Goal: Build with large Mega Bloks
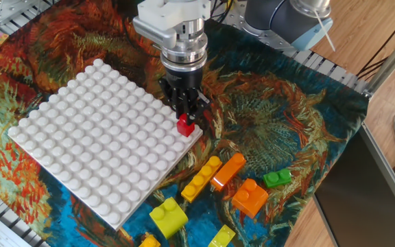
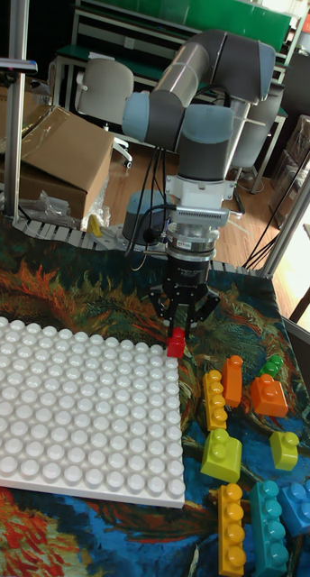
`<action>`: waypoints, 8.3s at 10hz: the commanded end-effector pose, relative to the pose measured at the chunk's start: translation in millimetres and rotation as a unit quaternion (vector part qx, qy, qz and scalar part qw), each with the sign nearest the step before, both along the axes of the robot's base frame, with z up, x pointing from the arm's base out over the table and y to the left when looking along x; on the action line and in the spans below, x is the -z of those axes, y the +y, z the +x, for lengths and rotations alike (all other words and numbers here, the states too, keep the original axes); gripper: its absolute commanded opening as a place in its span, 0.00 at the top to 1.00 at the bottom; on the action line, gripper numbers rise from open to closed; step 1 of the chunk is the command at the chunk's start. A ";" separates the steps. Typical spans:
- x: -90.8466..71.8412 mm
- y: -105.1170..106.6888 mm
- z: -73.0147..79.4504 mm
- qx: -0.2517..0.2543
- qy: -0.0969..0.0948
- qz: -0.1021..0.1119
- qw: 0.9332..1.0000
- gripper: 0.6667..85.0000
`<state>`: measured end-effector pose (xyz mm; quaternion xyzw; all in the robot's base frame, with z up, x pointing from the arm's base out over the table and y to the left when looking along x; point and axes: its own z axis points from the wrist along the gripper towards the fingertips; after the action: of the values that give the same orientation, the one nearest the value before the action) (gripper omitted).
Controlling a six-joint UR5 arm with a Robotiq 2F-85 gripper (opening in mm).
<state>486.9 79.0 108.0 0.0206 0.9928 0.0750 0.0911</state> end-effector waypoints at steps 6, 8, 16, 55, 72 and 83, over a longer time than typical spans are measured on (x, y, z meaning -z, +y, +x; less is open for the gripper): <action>-2.8 -6.1 -3.9 -0.001 0.004 -0.012 1.000 0.99; 3.5 -0.6 -8.9 0.006 0.000 -0.017 1.000 0.99; 11.1 9.7 -22.8 0.019 -0.019 -0.004 1.000 0.99; 38.4 5.0 -21.3 -0.060 -0.017 -0.030 0.998 0.99; 38.5 3.6 -18.4 -0.063 -0.032 -0.026 0.997 0.99; 32.8 5.2 -7.1 -0.069 -0.062 -0.022 0.995 0.99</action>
<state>474.6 81.5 73.4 -0.0582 0.9872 0.0527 0.1390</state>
